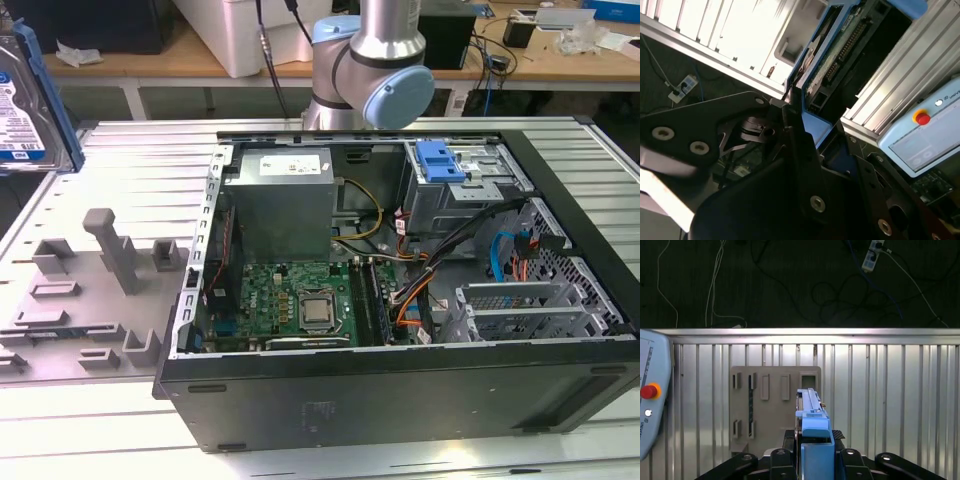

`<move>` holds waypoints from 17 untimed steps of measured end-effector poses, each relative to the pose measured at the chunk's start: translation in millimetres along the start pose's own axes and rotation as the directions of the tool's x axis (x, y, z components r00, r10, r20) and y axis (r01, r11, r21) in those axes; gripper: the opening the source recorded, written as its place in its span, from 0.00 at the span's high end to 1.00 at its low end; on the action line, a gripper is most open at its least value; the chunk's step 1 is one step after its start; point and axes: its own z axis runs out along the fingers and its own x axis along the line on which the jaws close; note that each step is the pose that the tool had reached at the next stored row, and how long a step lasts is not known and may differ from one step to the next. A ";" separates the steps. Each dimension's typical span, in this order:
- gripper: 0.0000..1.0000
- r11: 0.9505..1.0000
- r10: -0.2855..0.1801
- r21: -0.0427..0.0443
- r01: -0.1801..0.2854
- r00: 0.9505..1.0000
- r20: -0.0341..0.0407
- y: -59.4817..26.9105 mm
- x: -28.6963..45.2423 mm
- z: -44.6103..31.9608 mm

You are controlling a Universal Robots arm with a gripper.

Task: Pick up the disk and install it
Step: 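Pick up the disk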

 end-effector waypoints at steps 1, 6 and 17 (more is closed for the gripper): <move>0.63 1.000 0.000 -0.001 0.000 1.000 0.000 -1.5 0.0 0.0; 0.63 1.000 -0.001 -0.016 0.001 1.000 0.000 -14.1 0.3 -3.4; 0.63 0.999 -0.013 -0.032 0.013 1.000 -0.009 -27.6 1.2 -8.3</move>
